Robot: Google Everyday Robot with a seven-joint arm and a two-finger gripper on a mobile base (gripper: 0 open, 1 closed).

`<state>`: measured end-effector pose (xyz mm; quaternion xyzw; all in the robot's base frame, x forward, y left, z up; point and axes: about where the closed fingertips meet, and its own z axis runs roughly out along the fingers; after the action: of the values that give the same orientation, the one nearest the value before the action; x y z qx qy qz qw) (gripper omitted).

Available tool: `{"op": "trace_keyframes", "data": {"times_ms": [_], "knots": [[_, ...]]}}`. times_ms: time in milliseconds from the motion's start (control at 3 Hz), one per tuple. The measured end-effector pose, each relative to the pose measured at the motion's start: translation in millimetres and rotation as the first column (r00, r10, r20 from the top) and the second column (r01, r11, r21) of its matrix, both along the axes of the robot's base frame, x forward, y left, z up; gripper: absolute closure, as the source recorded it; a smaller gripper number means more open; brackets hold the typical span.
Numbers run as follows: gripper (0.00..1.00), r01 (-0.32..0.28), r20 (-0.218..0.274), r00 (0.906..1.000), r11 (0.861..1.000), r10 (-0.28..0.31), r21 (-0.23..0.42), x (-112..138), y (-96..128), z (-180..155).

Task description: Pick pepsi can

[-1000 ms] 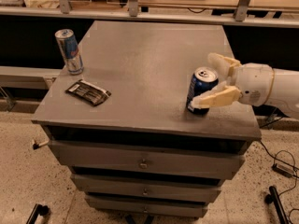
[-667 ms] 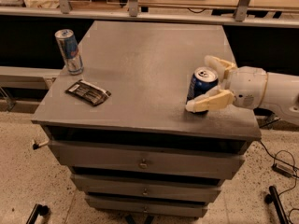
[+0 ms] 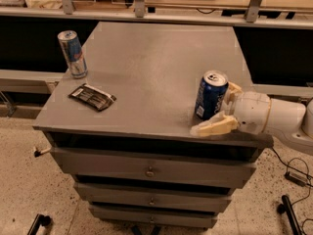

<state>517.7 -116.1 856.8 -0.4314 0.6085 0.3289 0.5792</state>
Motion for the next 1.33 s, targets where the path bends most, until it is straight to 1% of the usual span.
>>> {"op": "trace_keyframes", "data": {"times_ms": [333,667,1000,1333], "knots": [[0.00,0.000,0.000,1.0000,1.000,0.000,0.000,0.0,0.1,0.0],[0.15,-0.004,0.001,1.0000,1.000,0.004,0.000,-0.1,2.3,0.5],[0.46,-0.010,0.001,0.9999,1.000,0.010,0.000,-0.3,5.6,1.2],[0.69,-0.014,0.002,0.9999,1.000,0.014,0.000,-0.4,7.5,1.6]]}}
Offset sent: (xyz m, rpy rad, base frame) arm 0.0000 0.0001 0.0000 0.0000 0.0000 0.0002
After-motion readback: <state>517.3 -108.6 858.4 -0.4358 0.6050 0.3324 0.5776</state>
